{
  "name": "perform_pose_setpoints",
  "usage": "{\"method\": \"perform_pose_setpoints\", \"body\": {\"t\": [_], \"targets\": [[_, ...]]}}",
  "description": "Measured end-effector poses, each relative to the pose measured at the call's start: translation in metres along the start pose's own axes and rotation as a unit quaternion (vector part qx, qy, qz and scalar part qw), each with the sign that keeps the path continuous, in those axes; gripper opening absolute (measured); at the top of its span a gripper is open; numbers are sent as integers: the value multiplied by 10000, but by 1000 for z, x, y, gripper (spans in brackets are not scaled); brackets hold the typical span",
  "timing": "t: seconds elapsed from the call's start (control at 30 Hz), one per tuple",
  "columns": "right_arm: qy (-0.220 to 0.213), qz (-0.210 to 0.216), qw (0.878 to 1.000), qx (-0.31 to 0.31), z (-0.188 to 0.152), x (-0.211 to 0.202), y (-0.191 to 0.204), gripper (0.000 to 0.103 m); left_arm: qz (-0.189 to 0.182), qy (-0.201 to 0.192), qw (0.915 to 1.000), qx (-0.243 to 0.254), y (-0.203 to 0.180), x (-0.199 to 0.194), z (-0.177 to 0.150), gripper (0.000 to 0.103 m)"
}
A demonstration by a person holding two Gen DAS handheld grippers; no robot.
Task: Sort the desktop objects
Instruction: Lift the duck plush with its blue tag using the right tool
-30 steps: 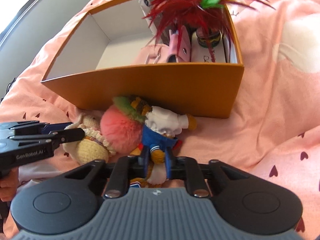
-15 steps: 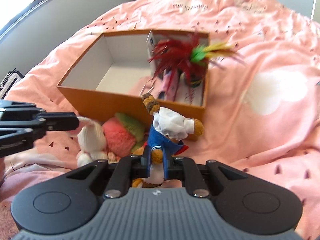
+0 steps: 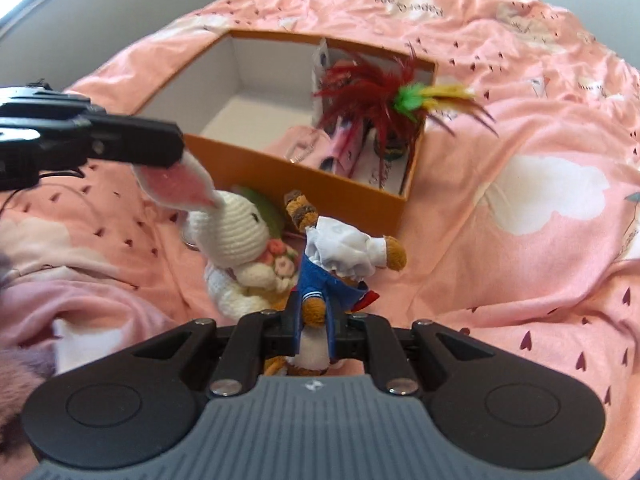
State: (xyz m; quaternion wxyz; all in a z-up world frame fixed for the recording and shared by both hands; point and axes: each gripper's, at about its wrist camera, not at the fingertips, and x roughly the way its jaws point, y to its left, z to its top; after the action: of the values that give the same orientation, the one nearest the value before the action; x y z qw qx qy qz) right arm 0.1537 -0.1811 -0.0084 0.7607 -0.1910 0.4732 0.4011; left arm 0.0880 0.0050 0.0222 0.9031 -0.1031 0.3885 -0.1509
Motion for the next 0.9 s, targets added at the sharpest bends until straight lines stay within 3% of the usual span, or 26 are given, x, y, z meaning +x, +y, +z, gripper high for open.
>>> {"method": "perform_pose_setpoints", "body": {"t": [0.13, 0.33, 0.6, 0.67, 0.77, 0.83, 0.9], "targets": [[66, -68, 9999, 137, -3, 15, -3, 12, 393, 82, 9992, 16, 5, 6, -14, 8], [17, -122, 9986, 509, -3, 22, -11, 15, 588, 286, 9975, -273, 12, 1, -31, 56], [-158, -129, 9980, 604, -6, 4, -19, 15, 518, 971, 9926, -509, 14, 13, -53, 56], [-89, -173, 9996, 193, -8, 2, -16, 16, 572, 1037, 9917, -508, 14, 16, -55, 56], [43, -306, 9942, -1029, -10, 1, -4, 26, 572, 1082, 9912, -501, 13, 17, -55, 56], [164, -383, 9799, -1950, -13, 4, 5, 26, 582, 1091, 9912, -482, 11, 17, -55, 56], [254, -403, 9569, -2864, -18, 7, 14, 26, 587, 1095, 9911, -478, 11, 18, -55, 56]]}}
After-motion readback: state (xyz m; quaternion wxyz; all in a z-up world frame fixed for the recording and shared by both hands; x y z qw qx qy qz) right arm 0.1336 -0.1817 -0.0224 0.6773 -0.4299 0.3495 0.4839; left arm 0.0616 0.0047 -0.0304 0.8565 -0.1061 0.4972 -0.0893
